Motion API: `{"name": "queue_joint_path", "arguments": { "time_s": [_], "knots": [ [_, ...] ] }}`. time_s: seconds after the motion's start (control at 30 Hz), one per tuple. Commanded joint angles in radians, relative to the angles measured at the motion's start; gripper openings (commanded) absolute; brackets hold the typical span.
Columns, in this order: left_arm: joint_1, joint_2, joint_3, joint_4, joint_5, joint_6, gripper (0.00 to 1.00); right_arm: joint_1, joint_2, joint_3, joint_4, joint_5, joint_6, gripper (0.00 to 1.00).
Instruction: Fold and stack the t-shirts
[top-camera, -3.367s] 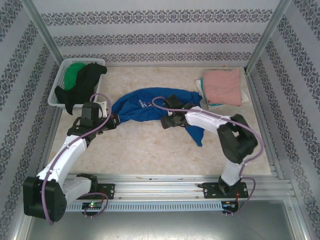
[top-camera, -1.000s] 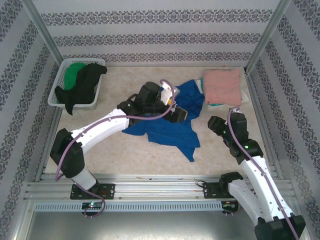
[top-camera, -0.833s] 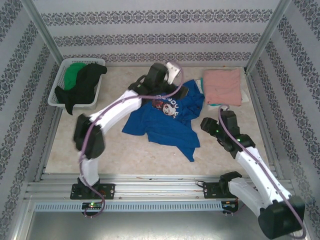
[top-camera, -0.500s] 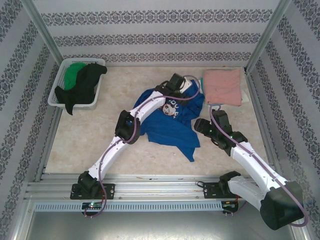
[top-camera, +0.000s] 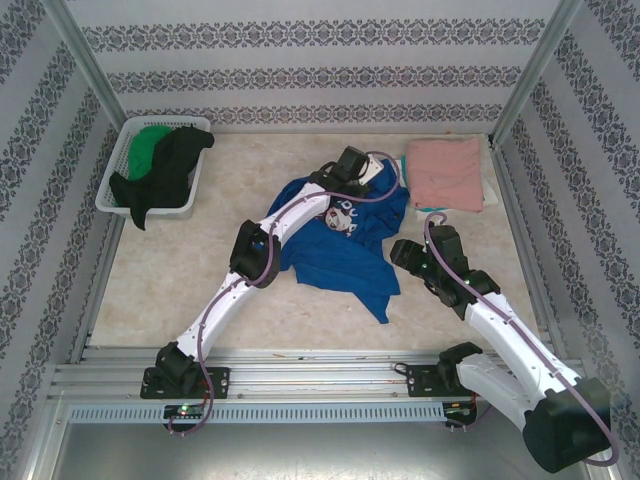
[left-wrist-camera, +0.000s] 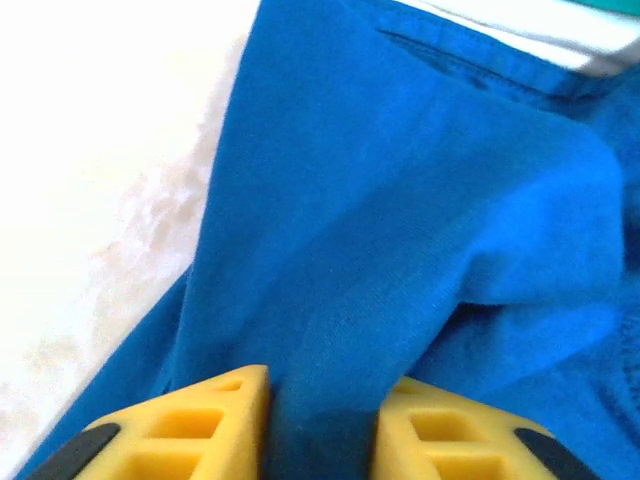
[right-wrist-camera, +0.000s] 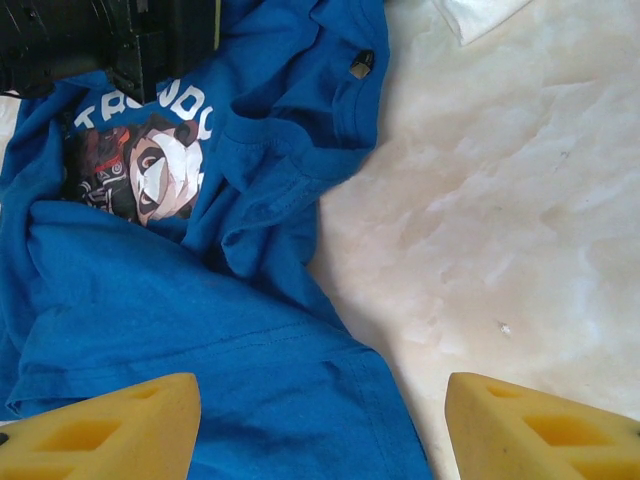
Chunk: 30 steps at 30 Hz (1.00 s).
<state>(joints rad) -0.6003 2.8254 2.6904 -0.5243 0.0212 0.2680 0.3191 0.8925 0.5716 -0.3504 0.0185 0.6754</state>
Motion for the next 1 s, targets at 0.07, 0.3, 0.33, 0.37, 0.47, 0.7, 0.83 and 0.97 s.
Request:
{"name": "queue_joint_path", "arguments": {
  "time_s": [0.07,0.3,0.33,0.37,0.47,0.7,0.83,0.97],
  "knots": [
    [0.022,-0.065,0.008,-0.049,-0.021,0.003,0.07,0.04,0.034,-0.008,0.04,0.013,0.025,0.66],
    [0.087,-0.339,-0.138,-0.147,-0.087,-0.028,0.0,0.256,0.344,0.137,0.121,0.097,0.02,0.67],
    [0.11,-0.391,-0.177,-0.168,-0.096,-0.051,0.0,0.278,0.396,0.168,0.12,0.109,0.018,0.67],
    [0.133,-0.438,-0.216,-0.183,-0.109,-0.076,0.0,0.301,0.439,0.193,0.122,0.116,0.014,0.67],
    [0.225,-0.611,-0.393,-0.209,-0.109,-0.171,0.0,0.349,0.577,0.274,0.107,0.148,0.003,0.67],
    [0.416,-1.044,-0.996,0.028,0.003,-0.334,0.0,0.302,0.83,0.425,-0.015,0.123,-0.024,0.63],
    [0.458,-1.183,-1.177,0.096,0.031,-0.368,0.0,0.194,0.894,0.503,-0.04,0.064,-0.082,0.48],
    [0.482,-1.246,-1.22,0.073,0.084,-0.41,0.0,0.077,0.958,0.635,-0.084,0.01,-0.161,0.15]
  ]
}}
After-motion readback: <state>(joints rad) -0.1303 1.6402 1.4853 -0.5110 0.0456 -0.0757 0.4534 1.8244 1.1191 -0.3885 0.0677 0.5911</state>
